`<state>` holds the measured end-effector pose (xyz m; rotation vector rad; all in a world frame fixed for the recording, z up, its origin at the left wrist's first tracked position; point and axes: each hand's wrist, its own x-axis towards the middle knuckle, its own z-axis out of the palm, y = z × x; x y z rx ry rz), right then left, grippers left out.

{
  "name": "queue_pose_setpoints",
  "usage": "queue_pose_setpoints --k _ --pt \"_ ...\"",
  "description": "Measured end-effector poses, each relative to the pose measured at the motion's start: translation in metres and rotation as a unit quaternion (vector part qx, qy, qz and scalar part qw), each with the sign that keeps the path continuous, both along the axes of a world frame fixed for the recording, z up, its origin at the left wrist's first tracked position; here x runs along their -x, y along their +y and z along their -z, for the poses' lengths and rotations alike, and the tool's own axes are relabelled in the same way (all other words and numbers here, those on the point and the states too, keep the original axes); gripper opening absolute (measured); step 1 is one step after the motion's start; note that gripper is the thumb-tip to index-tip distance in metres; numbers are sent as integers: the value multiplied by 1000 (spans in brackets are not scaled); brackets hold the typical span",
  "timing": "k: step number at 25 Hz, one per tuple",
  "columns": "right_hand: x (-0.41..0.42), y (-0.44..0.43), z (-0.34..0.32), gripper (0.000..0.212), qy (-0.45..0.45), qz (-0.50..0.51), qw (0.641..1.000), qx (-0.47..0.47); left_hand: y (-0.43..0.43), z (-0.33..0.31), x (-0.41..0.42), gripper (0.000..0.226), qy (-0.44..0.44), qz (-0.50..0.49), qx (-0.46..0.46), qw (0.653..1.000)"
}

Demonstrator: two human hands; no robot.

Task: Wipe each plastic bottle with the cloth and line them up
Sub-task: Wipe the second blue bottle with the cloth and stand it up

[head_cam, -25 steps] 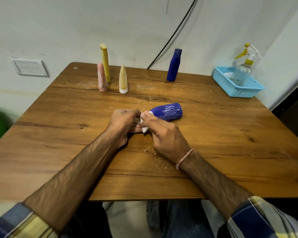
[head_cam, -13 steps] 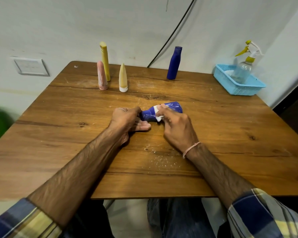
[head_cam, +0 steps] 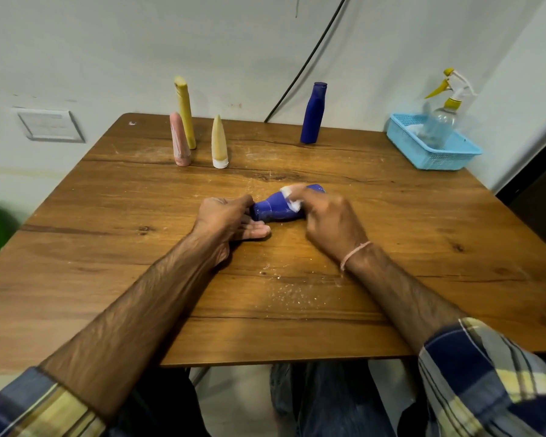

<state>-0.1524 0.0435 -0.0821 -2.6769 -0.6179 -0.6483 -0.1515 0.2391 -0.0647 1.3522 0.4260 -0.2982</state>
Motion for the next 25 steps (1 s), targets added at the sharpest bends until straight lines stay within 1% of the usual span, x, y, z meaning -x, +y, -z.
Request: queue_pose_setpoints --k 1,2,3,4,7,8,9,11,12,13,16,17,18,20,21,23,25 --pt "-10 -10 -7 39 8 80 997 -21 0 0 0 19 2 1 0 1000" --pt "-16 -16 -11 37 24 136 990 -34 0 -1 0 18 2 2 0 1000" --pt "-19 -13 -13 36 33 148 988 -39 0 -1 1 18 1 3 1 1000" --pt "-16 -3 -14 35 37 128 990 -36 0 -1 1 18 1 4 1 1000" --pt "1 14 -12 34 43 -15 999 -17 -1 1 1 21 -2 4 8 1000" --pt "-2 9 -15 35 50 -26 998 -14 -1 1 1 21 -2 4 10 1000" --pt "-8 2 -18 35 59 0 998 -17 -1 1 1 21 -1 2 10 1000" --pt "-24 -9 -23 34 89 91 991 -35 -2 1 0 20 0 -2 10 1000" --pt "-28 -6 -24 33 98 106 989 -34 -2 1 0 20 -1 -3 11 1000" --pt "-26 3 -26 33 97 86 991 -24 -3 1 1 20 -2 -5 13 1000" --pt "-2 26 -23 34 82 -51 995 -2 -3 3 0 22 -4 -8 28 1000" --pt "2 20 -20 36 72 -58 996 -3 -2 3 -1 23 -3 -7 30 1000" --pt "4 10 -18 37 60 -32 998 -9 -1 3 -2 22 -1 -7 28 1000" --pt "3 -8 -13 36 44 73 996 -33 -1 2 -3 19 0 -2 17 1000" --pt "2 -10 -11 36 46 110 992 -40 -2 3 -1 16 -12 4 8 1000" --pt "1 -1 -8 37 55 127 990 -39 -2 7 5 15 -71 28 -24 997" --pt "-1 8 -10 37 60 119 990 -49 -1 14 12 26 -140 66 -59 986"
